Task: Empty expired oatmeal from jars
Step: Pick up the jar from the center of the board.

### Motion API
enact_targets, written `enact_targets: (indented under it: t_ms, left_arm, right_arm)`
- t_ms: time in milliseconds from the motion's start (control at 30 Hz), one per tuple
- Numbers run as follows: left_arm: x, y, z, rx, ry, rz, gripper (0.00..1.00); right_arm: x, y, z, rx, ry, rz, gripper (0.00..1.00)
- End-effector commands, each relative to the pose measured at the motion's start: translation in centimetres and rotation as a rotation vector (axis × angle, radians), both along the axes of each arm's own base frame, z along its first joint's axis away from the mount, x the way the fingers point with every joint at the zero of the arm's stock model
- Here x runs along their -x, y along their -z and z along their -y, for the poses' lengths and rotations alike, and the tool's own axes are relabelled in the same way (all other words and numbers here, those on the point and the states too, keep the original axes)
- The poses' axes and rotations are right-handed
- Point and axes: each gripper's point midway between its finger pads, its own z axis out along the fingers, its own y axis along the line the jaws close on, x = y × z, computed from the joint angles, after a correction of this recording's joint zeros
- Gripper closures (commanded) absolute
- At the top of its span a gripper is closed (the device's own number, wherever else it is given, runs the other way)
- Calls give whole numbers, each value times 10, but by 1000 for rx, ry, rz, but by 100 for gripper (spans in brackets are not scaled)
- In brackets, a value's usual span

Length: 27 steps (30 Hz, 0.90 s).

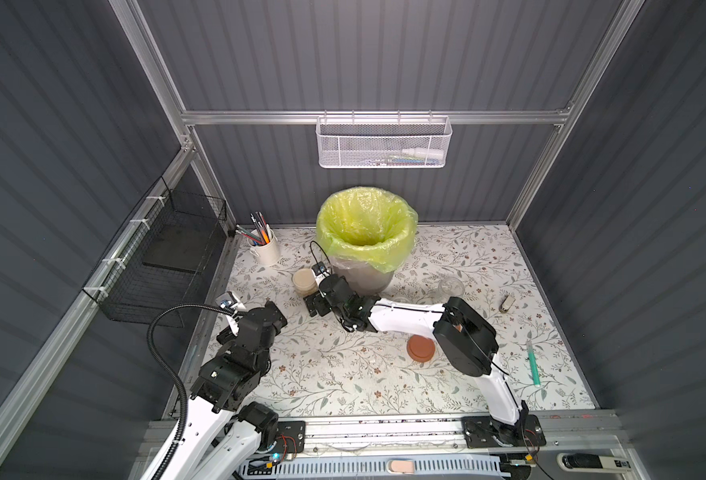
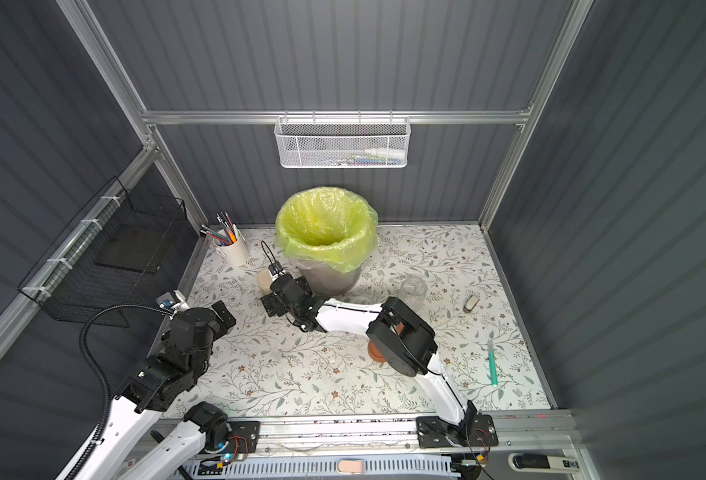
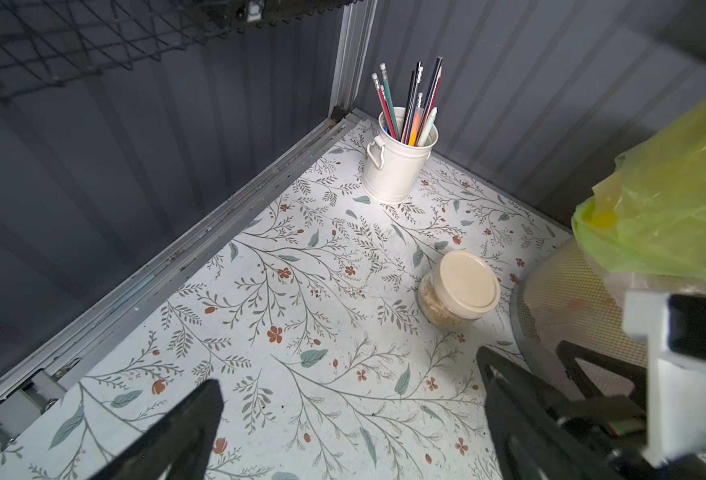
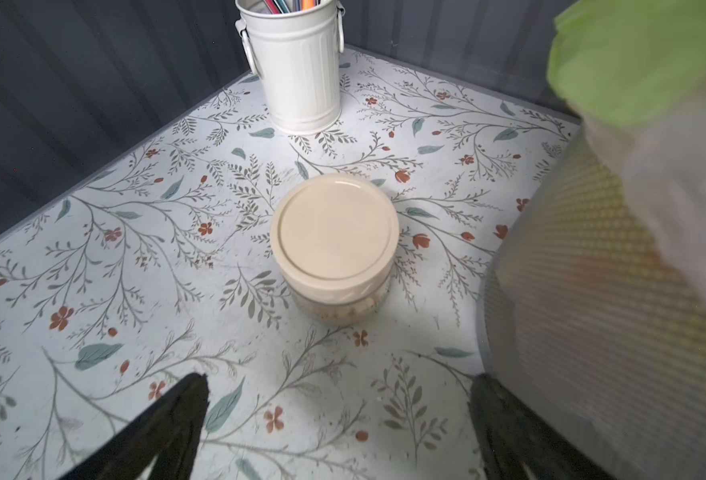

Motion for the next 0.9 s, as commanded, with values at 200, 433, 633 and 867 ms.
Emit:
enact_targets:
  t_ms: [200, 433, 633, 867]
  left_arm:
    - [10, -13, -1, 42, 22, 28, 0]
    - [16, -19, -3, 57, 33, 52, 0]
    - [19, -22, -4, 51, 39, 67, 0]
    - [15, -21, -1, 51, 51, 65, 0]
  right_arm:
    - [-33, 15, -25, -42, 26, 15, 1]
    - [-55, 29, -30, -57, 44, 1, 1]
    - [-63, 37, -36, -69, 20, -11, 1]
    - [-66, 42, -44, -81, -10, -17, 1]
